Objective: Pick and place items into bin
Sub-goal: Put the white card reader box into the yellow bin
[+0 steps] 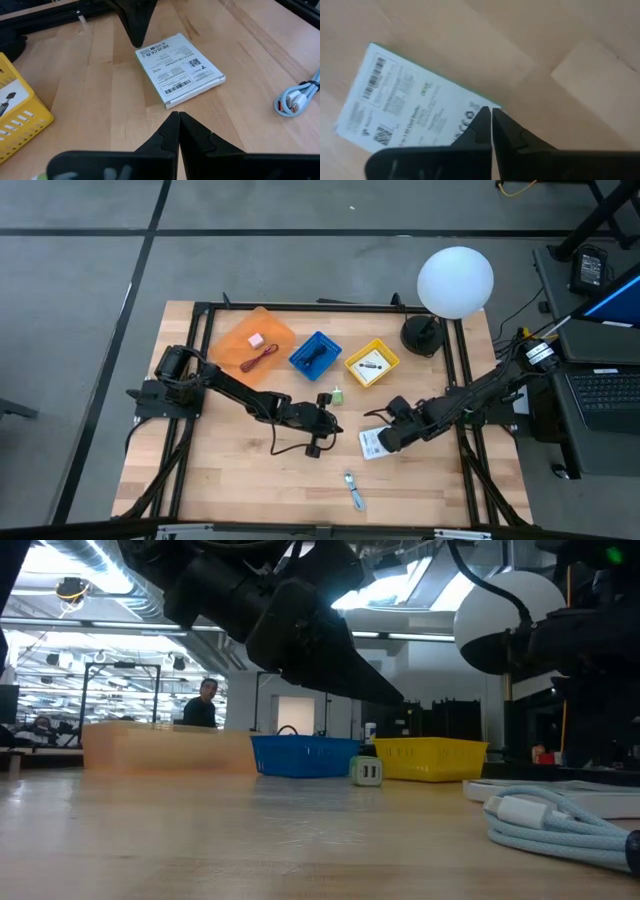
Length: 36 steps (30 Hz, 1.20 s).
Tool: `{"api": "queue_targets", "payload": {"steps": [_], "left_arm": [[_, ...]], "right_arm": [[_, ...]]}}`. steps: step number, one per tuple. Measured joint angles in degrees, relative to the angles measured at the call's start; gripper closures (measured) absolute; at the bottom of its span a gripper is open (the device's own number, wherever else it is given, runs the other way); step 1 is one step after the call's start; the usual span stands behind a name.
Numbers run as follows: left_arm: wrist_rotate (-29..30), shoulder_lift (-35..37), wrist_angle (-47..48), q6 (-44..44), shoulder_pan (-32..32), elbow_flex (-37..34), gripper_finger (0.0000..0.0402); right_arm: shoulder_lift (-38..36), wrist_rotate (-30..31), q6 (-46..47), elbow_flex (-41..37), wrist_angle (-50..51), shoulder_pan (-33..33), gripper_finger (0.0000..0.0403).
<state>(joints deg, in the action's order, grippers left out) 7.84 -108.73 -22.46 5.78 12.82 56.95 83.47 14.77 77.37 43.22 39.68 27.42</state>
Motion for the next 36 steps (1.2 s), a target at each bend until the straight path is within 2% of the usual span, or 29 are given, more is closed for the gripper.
{"api": "queue_targets", "payload": {"steps": [10, 23, 36], "left_arm": [[0.0, 0.0, 0.0, 0.0, 0.0, 0.0, 0.0398], [0.0, 0.0, 0.0, 0.0, 0.0, 0.0, 0.0398], [0.0, 0.0, 0.0, 0.0, 0.0, 0.0, 0.0398]], "right_arm": [[0.3, 2.0, 0.0, -2.1, -3.0, 0.0, 0.0403], [0.2, -1.6, -0.1, -2.5, -3.2, 0.0, 0.0403], [2.3, 0.2, -0.1, -2.4, -3.2, 0.0, 0.0403]]}}
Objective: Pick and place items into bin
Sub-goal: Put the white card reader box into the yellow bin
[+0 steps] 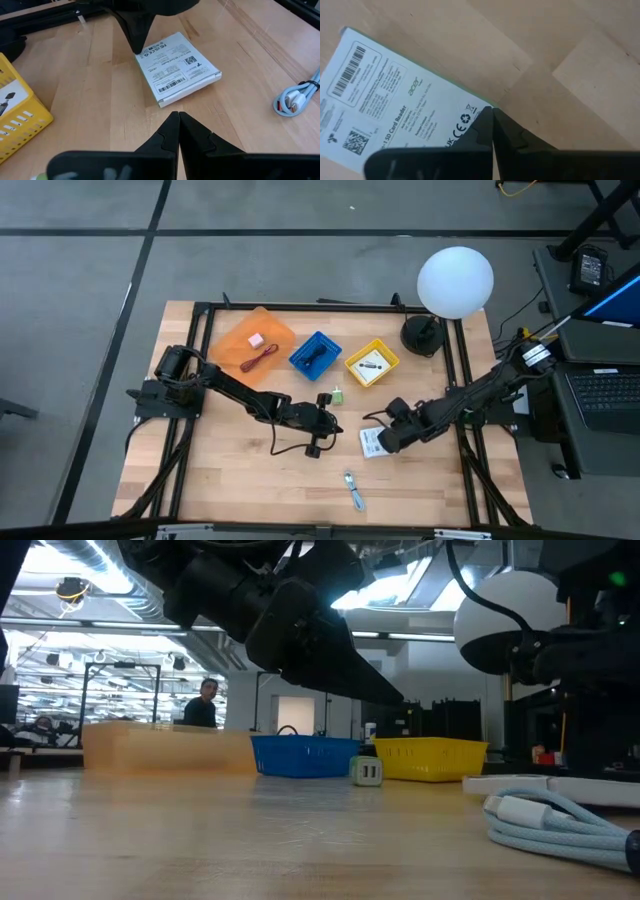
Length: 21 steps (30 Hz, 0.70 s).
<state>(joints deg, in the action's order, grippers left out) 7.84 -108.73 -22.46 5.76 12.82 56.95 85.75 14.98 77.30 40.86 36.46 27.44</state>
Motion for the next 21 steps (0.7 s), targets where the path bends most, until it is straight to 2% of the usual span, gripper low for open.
{"api": "queue_targets", "payload": {"steps": [8, 12, 16, 21], "left_arm": [[0.0, 0.0, 0.0, 0.1, 0.0, 0.0, 0.0397], [0.3, 0.0, -0.1, 3.0, 0.2, 0.0, 0.0389], [3.7, 0.0, -1.6, 6.8, 0.9, 0.0, 0.0369], [5.2, 0.0, -1.8, 16.6, 2.5, 0.0, 0.0328]], "right_arm": [[0.8, 0.3, 0.2, 0.1, -0.2, 0.0, 0.0403], [0.8, 0.3, 0.5, 0.1, -0.2, 0.0, 0.0403], [0.9, 0.2, 1.5, 0.1, -0.2, 0.0, 0.0403], [0.9, 0.2, 3.3, 0.0, -0.2, 0.0, 0.0403]]}}
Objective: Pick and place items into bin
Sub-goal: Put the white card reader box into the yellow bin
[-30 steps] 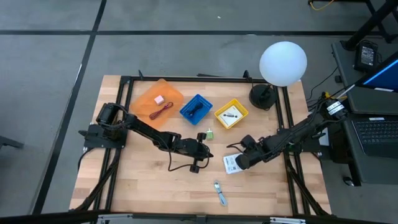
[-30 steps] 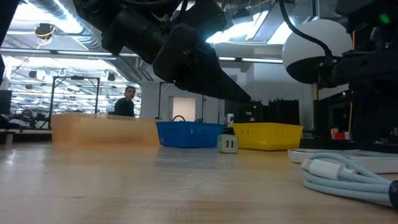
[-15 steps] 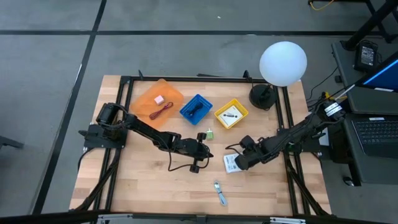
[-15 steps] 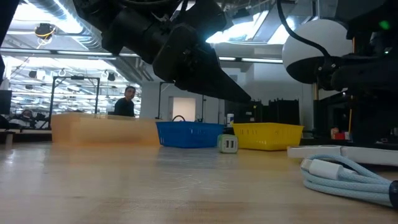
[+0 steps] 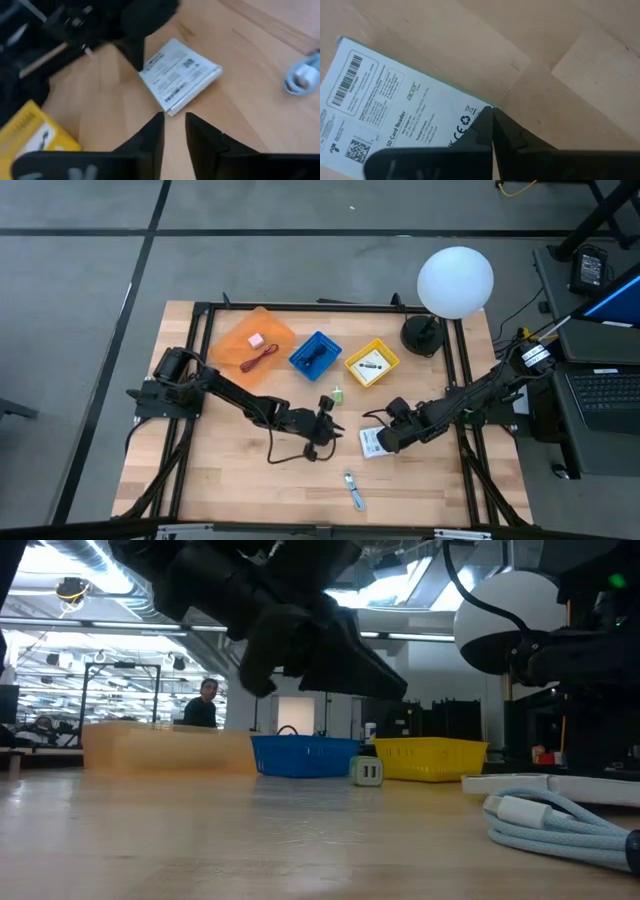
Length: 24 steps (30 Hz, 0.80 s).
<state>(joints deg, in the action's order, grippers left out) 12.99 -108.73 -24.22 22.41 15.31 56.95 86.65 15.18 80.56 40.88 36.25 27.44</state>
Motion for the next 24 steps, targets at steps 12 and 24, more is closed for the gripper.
{"api": "queue_targets", "payload": {"steps": [12, 24], "left_arm": [[0.9, 0.0, 0.1, 10.1, 2.7, 0.0, 0.0203], [2.3, 0.0, 0.9, 15.8, 2.2, 0.0, 0.0186]], "right_arm": [[0.0, 0.0, 3.0, -0.1, -0.2, 0.0, 0.0403], [3.8, -3.0, 3.3, 0.4, -6.7, -4.0, 0.0403]]}}
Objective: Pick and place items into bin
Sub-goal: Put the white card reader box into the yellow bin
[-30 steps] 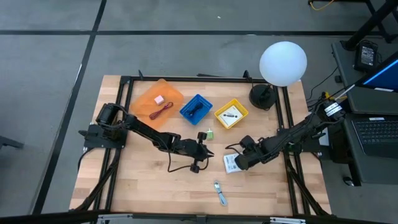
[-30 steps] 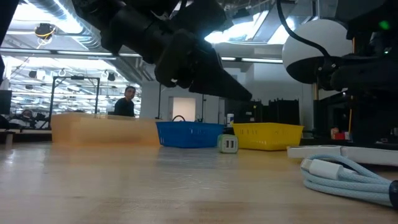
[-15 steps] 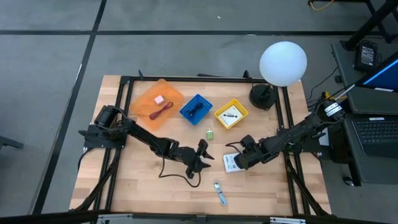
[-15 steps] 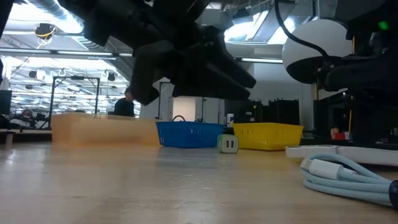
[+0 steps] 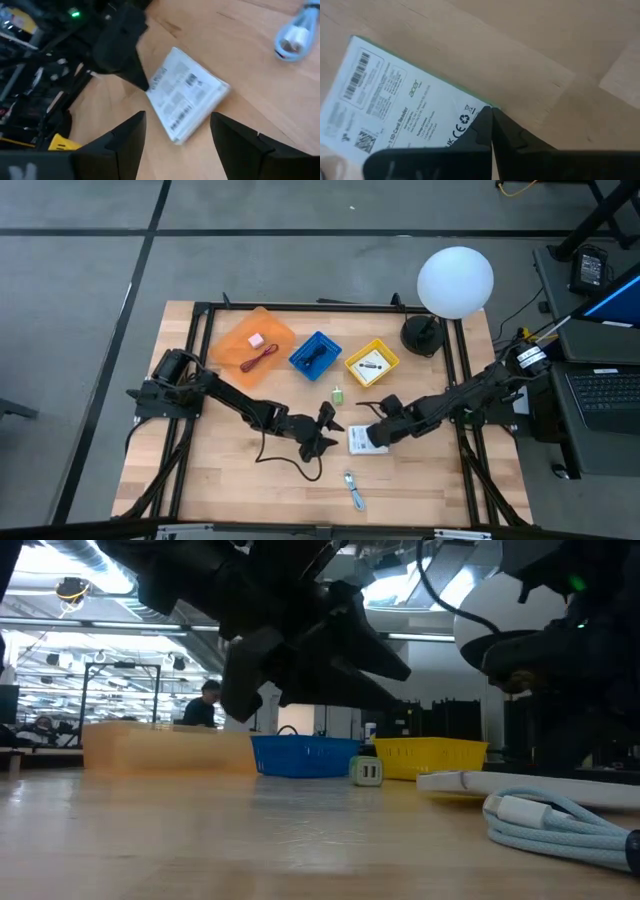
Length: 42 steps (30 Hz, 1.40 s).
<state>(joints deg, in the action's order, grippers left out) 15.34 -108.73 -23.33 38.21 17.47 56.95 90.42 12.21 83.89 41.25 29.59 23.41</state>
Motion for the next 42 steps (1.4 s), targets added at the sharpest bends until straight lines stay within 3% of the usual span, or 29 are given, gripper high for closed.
{"api": "queue_targets", "payload": {"steps": [7, 14, 23, 42], "left_arm": [[-0.4, 0.0, 6.2, 1.7, 0.3, 0.0, 0.0185], [0.4, -3.8, 4.3, 8.2, 0.7, 0.6, 0.0189], [7.9, -10.3, 3.9, 13.8, 0.9, 6.6, 0.0189], [1.2, -10.6, 8.5, 9.0, -0.6, 8.0, 0.0190]], "right_arm": [[0.6, -0.9, -0.3, 0.0, -2.6, -1.1, 0.0403], [0.7, -1.4, 0.0, 0.0, -4.5, -1.3, 0.0403], [0.9, -1.5, 0.2, -0.1, -5.8, -1.3, 0.0403], [1.1, -1.6, 0.1, -0.2, -8.5, -1.2, 0.0403]]}}
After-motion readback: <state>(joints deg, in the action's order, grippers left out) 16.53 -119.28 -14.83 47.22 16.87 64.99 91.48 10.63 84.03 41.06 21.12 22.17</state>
